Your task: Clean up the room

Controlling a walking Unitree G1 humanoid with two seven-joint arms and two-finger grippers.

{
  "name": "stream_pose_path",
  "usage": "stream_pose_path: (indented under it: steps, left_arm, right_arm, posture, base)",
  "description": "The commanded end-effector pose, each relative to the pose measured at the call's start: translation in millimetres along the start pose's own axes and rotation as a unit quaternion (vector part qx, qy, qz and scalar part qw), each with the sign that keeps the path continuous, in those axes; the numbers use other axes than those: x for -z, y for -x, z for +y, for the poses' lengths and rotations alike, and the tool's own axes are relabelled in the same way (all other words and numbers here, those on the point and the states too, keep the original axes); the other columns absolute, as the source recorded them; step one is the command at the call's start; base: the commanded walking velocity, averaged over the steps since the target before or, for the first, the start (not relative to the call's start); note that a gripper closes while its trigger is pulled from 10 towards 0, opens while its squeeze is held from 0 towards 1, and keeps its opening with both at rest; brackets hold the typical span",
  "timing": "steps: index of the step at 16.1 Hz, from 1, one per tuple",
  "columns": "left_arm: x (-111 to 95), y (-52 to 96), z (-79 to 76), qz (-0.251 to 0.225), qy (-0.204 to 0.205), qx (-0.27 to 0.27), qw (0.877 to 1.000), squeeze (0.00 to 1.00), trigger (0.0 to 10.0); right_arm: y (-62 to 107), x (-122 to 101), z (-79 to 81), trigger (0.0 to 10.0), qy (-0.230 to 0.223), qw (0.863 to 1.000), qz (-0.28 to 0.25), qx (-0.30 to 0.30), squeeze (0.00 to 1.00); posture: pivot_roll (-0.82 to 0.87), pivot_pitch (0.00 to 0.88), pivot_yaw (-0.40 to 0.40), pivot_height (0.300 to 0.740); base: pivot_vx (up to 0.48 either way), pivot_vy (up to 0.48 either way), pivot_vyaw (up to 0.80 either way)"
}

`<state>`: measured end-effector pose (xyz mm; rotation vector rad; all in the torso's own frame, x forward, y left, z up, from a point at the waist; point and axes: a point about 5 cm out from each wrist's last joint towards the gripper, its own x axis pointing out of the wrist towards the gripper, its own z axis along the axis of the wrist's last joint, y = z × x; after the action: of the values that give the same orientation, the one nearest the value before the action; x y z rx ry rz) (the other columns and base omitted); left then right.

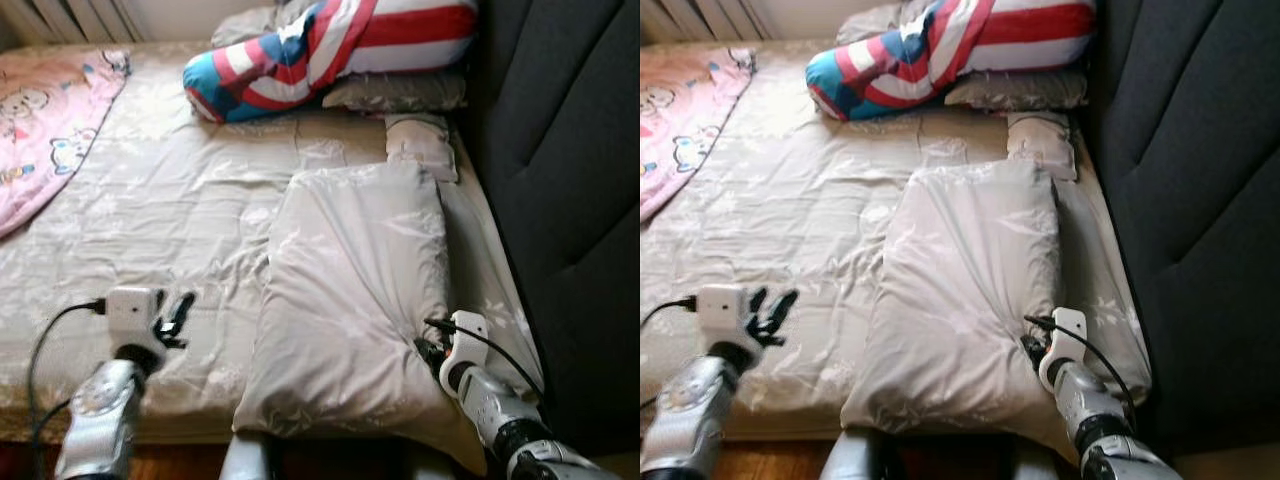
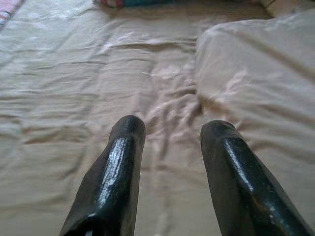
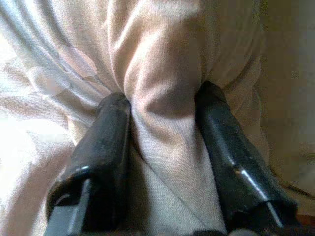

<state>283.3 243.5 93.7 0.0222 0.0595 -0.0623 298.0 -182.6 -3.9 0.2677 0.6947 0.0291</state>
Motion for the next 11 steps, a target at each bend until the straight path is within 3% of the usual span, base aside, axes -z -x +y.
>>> stream_pose_path:
  steps: [1, 6, 8, 11]
  left_arm:
    - [7.4, -0.1, -0.1, 0.017, 0.015, 0.002, 1.000, 0.00, 10.0]
    - [9.3, -25.9, -10.2, 0.024, 0.066, 0.017, 0.997, 0.00, 10.0]
    - [12.2, -36.0, -15.7, 0.038, 0.072, 0.031, 0.996, 0.00, 10.0]
    - [22.9, -48.7, -30.8, 0.075, 0.116, 0.050, 0.989, 0.00, 10.0]
  right_arm:
    - [4.4, 37.1, -6.2, 0.0, -0.009, 0.997, 0.074, 0.014, 0.00]
    - [4.8, 34.0, -7.9, 0.0, 0.001, 0.997, 0.071, 0.006, 0.00]
    - [4.9, 33.8, -8.2, 0.0, 0.002, 0.997, 0.071, 0.004, 0.00]
    - [5.6, 36.1, -8.7, 0.0, 0.002, 0.997, 0.072, 0.000, 0.00]
  posture:
    - [0.03, 0.186, 0.011, 0.646]
    - [0.00, 0.197, -0.007, 0.646]
    - [-0.01, 0.203, -0.010, 0.646]
    - [-0.04, 0.209, -0.014, 0.646]
  base:
    - [0.000, 0.000, 0.00]
    - [0.000, 0.000, 0.00]
    - [0.000, 0.000, 0.00]
    - [0.000, 0.000, 0.00]
